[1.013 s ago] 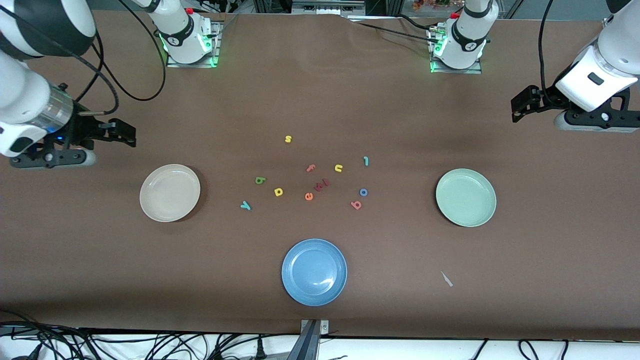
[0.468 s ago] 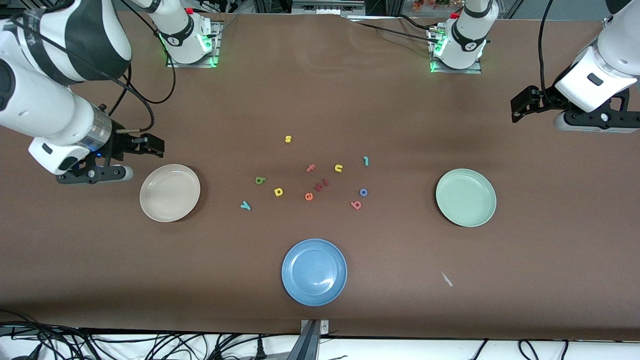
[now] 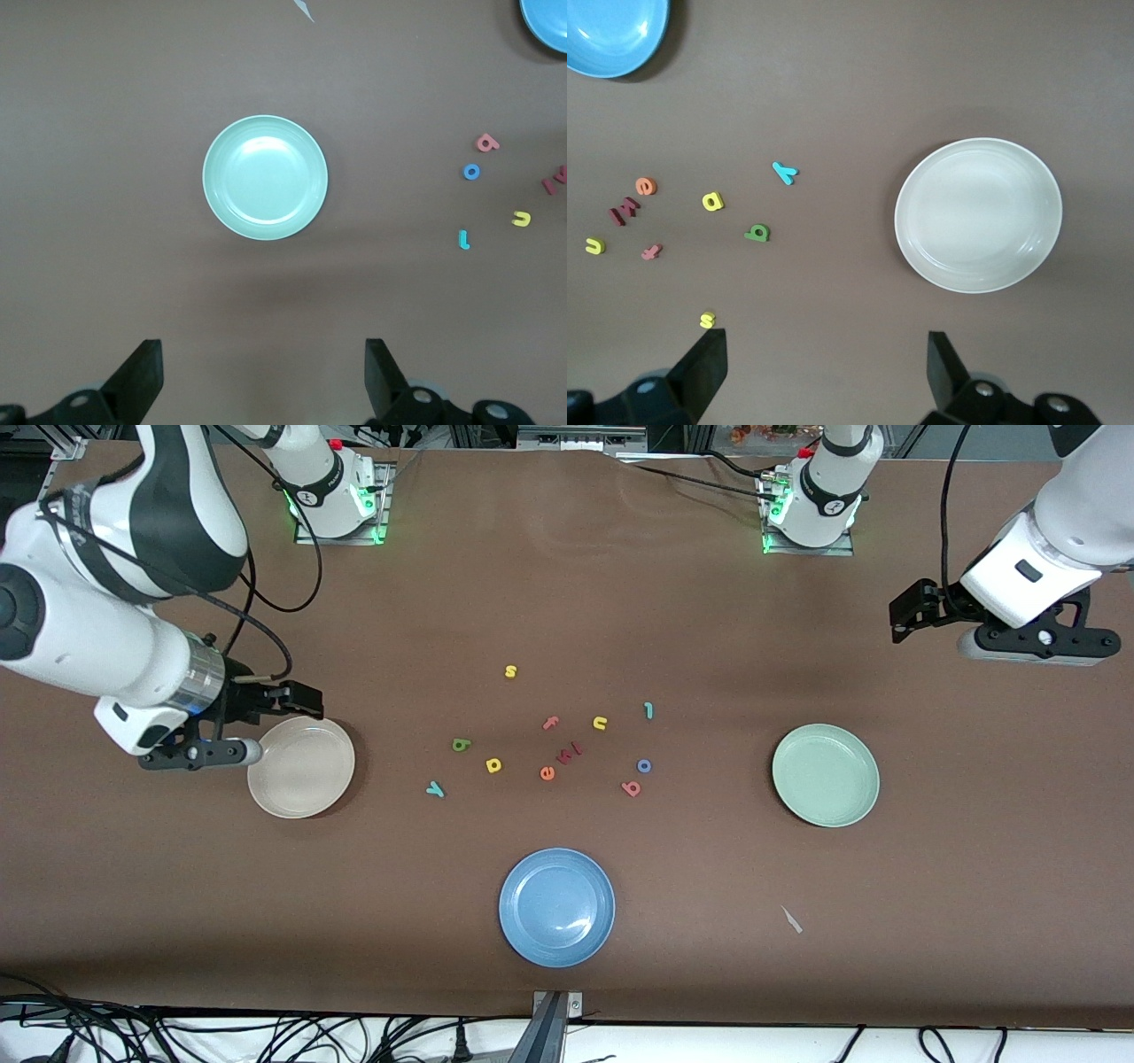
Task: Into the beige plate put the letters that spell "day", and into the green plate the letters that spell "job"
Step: 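Move the right gripper toward the letters while the left gripper advances, then grasp the cyan y and cyan l letters with both grippers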
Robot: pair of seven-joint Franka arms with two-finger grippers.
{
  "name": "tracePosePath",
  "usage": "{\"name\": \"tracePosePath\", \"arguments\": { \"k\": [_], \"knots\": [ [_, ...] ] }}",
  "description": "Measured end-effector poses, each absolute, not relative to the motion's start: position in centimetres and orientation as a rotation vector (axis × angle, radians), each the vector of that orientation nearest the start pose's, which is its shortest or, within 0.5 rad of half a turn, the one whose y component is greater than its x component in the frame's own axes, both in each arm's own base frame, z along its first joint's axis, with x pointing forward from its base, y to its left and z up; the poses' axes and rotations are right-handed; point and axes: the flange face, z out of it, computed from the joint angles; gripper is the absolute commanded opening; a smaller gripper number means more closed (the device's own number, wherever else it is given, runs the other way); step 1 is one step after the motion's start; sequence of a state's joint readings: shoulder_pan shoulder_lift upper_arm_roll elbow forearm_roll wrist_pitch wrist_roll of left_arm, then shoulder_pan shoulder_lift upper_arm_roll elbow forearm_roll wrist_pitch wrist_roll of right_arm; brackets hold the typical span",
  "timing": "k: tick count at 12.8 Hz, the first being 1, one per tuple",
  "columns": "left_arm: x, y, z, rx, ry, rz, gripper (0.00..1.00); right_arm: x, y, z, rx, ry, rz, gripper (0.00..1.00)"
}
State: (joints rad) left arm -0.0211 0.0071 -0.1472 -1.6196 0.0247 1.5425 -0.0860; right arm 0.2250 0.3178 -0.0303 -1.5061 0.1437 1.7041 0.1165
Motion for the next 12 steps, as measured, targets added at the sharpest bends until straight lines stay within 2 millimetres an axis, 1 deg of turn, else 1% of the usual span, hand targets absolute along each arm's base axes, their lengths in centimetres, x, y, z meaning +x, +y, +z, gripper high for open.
{"name": "tracePosePath", "arguments": {
  "k": [2,3,5,7,8,10,12],
  "knots": [
    [54.8,-10.0,58.2,-3.098,0.158,0.166,1.0,63.3,14.2,46.1,-3.019,-0.074,0.228,1.0],
    [55.0,-10.6,57.5,-3.095,0.176,0.188,1.0,63.5,14.7,45.5,-3.015,-0.08,0.23,1.0],
    [55.4,-12.4,55.5,-3.086,0.225,0.242,1.0,63.6,17.0,44.0,-3.02,-0.079,0.228,1.0],
    [55.8,-15.0,53.1,-3.074,0.261,0.293,1.0,63.5,19.4,42.4,-3.03,-0.063,0.231,1.0],
    [56.0,-16.3,52.0,-3.069,0.241,0.313,1.0,63.7,19.9,42.1,-3.029,-0.055,0.21,1.0],
    [56.1,-18.5,49.9,-3.058,0.2,0.344,1.0,64.8,20.2,41.7,-3.014,-0.039,0.13,1.0],
    [56.7,-20.5,47.8,-3.065,0.149,0.336,1.0,65.2,20.3,41.5,-3.013,-0.036,0.121,1.0]
  ]
}}
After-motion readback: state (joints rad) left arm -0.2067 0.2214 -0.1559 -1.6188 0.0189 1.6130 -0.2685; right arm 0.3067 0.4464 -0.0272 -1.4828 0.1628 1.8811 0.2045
